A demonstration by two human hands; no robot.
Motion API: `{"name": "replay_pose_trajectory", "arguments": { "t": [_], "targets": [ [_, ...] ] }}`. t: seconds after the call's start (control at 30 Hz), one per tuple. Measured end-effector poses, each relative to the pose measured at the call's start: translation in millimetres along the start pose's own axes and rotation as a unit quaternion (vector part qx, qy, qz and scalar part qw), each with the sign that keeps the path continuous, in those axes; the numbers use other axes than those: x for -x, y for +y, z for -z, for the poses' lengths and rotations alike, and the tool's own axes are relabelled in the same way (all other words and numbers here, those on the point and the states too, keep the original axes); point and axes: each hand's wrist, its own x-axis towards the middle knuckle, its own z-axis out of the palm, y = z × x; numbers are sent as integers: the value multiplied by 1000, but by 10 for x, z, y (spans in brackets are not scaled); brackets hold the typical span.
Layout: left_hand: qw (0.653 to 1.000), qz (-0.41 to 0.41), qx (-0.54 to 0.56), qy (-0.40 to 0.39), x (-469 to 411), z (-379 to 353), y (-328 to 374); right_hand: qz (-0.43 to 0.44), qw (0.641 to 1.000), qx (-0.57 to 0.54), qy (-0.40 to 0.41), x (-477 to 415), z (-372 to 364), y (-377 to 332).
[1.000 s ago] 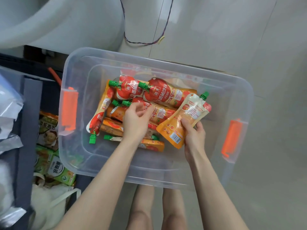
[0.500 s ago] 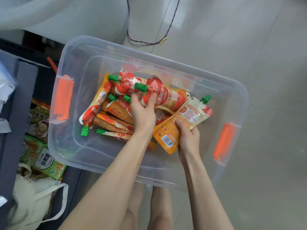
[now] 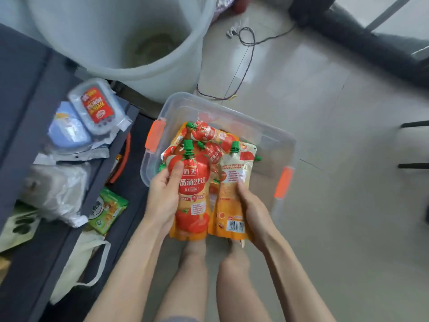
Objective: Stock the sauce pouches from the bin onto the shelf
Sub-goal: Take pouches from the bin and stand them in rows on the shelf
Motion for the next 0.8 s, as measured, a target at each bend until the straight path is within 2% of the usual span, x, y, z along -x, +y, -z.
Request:
{"name": "replay_pose_trajectory", "arguments": {
  "t": [0.17,0.3,0.47,0.53,0.63,0.73,0.8],
  "targets": [
    [999,34,-11,20,877,255,127,12,992,105,-70,679,-84,-42],
    [998,39,30,29,1593,301,47,19,961,226,-160,1152,-136,-6],
    [995,-34,76,46,2430,507,-164,25,915,341,-214,1647,-283,155],
    [981,-79,129,119,2754,641,-217,9,894,377,-242,1840,-392,201],
    [938,-130,236,219,3184,850,-251,-7,845,424,-325,2144,-660,266],
    [905,-172,290,260,3554,1050,-275,13,786,468,-403,2447,-1009,426],
    [891,-194,302,278,3758,1182,-305,45,763,483,-427,2631,-1220,583]
  ]
}}
